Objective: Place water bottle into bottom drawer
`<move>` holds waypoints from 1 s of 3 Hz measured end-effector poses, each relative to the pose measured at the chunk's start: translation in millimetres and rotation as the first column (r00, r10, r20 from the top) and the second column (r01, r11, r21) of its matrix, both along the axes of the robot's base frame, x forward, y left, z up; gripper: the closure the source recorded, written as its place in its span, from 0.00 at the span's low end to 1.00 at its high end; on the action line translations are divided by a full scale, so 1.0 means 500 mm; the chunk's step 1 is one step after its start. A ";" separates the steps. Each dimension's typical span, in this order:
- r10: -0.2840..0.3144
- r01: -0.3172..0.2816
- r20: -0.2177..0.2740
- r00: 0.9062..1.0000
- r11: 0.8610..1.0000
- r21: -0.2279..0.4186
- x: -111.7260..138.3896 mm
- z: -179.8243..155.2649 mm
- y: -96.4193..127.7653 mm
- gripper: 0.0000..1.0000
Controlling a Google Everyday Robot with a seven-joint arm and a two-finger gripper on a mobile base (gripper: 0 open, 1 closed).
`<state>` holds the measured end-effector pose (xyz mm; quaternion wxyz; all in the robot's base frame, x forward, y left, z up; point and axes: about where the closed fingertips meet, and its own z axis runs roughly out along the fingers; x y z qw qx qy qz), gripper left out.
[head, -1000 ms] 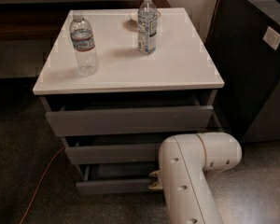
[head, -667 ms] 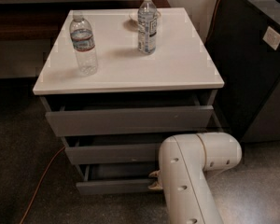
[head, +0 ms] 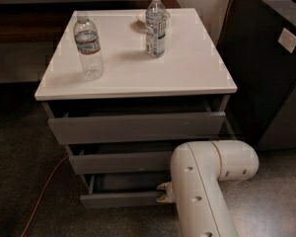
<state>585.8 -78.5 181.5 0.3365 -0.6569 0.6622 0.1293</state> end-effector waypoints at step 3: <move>0.005 -0.005 -0.011 1.000 1.000 0.007 -0.027 0.004 0.010 1.00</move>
Offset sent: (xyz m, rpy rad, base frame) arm -0.1690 0.0608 0.0312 0.0854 0.1317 0.0464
